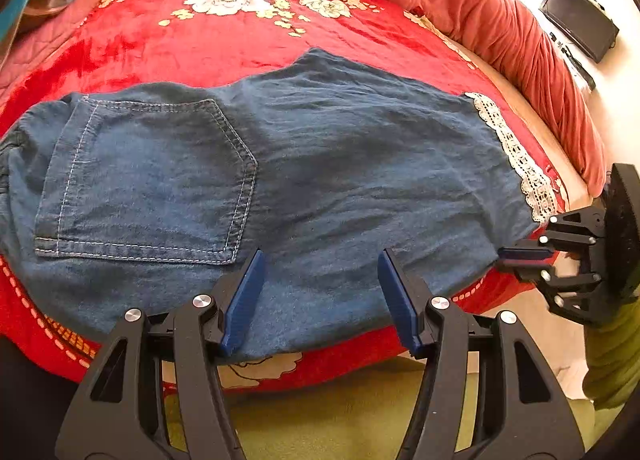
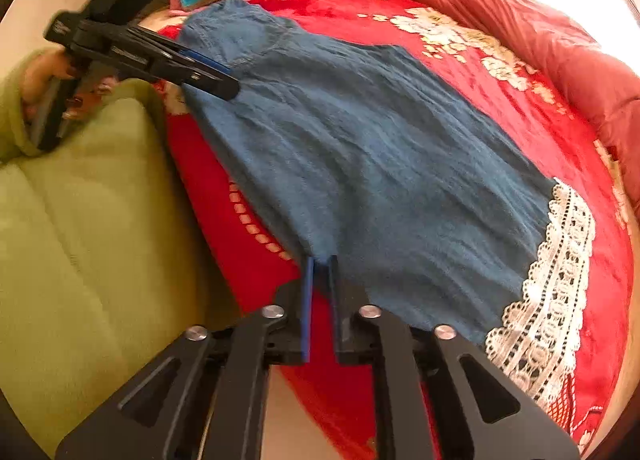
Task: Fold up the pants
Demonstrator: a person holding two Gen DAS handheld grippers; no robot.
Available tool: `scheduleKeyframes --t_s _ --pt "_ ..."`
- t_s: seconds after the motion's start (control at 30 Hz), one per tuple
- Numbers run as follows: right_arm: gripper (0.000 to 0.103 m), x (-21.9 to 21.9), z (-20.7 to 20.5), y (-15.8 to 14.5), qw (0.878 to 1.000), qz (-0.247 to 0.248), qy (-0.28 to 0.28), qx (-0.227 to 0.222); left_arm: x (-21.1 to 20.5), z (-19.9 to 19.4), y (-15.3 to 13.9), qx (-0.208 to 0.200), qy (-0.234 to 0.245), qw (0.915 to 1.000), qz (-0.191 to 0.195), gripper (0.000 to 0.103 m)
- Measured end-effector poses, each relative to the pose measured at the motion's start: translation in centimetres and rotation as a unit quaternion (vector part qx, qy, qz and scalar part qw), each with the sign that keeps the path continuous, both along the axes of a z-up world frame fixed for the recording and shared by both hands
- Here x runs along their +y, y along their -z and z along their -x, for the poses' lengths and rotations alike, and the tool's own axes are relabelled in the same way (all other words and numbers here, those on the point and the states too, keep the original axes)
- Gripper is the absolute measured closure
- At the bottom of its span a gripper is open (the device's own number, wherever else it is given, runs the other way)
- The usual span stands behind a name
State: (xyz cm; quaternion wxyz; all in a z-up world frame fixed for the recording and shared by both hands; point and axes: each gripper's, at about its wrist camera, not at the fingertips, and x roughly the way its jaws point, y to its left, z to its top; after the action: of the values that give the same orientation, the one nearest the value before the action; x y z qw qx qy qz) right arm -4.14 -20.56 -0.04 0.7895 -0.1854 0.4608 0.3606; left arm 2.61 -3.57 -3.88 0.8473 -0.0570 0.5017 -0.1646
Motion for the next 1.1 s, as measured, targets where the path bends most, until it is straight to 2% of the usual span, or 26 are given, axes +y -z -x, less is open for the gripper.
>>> scheduleKeyframes --t_s 0.07,0.13,0.17,0.27,0.33,0.37,0.43,0.5,0.63,0.7,0.77,0.83,0.87,0.93,1.1 --pt "0.081 -0.5 0.0 -1.3 1.000 -0.020 0.008 -0.017 -0.3 0.4 -0.9 -0.020 0.003 0.9998 -0.009 0.052" --pt "0.080 -1.3 -0.7 -2.6 0.998 -0.047 0.040 -0.033 -0.9 0.8 -1.8 -0.041 0.013 0.9989 -0.017 0.050" --pt "0.073 -1.7 -1.2 -3.0 0.996 -0.059 0.061 -0.037 -1.3 0.9 -2.0 -0.048 0.019 0.9984 -0.025 0.049" --pt "0.069 -2.9 -3.3 -3.1 0.989 -0.069 0.130 -0.032 -1.8 0.8 -1.2 -0.039 0.020 0.9976 -0.054 0.047" --pt "0.068 -3.6 -4.5 -2.0 0.984 -0.054 0.169 -0.015 -1.8 0.7 -0.4 -0.024 0.019 0.9971 -0.069 0.047" --pt "0.064 -3.8 -4.7 -1.3 0.983 -0.041 0.181 -0.007 -1.6 0.7 -0.1 -0.018 0.021 0.9971 -0.071 0.047" --pt "0.059 -4.5 -5.4 1.2 0.977 0.010 0.212 0.027 -1.4 0.7 0.1 -0.015 0.020 0.9975 -0.067 0.047" --pt "0.059 -5.0 -5.2 1.4 0.976 -0.010 0.214 0.027 -1.3 0.8 0.1 -0.014 0.022 0.9978 -0.061 0.045" --pt "0.059 -5.4 -4.9 0.6 0.977 -0.020 0.212 0.025 -0.9 1.2 -0.3 -0.025 0.015 0.9983 -0.051 0.045" --pt "0.059 -6.3 -4.9 -0.7 0.974 -0.056 0.219 0.019 -0.7 1.6 -1.2 -0.042 0.008 0.9979 -0.048 0.045" --pt "0.059 -7.4 -5.1 -2.0 0.968 -0.085 0.237 0.007 0.1 1.9 -2.2 -0.057 -0.006 0.9976 -0.038 0.045" --pt "0.058 -9.2 -5.8 -3.4 0.956 -0.107 0.272 -0.010 0.6 1.8 -2.9 -0.066 -0.016 0.9970 -0.035 0.042" --pt "0.054 -9.9 -6.0 -3.6 0.953 -0.112 0.282 -0.013 0.8 1.7 -3.3 -0.072 -0.021 0.9965 -0.036 0.042" --pt "0.053 -11.7 -7.3 -4.3 0.942 -0.121 0.312 -0.024 1.2 1.2 -4.0 -0.079 -0.029 0.9957 -0.039 0.040" --pt "0.053 -14.7 -11.0 -4.6 0.928 -0.144 0.343 -0.024 1.1 -0.5 -5.3 -0.086 -0.034 0.9948 -0.043 0.038"
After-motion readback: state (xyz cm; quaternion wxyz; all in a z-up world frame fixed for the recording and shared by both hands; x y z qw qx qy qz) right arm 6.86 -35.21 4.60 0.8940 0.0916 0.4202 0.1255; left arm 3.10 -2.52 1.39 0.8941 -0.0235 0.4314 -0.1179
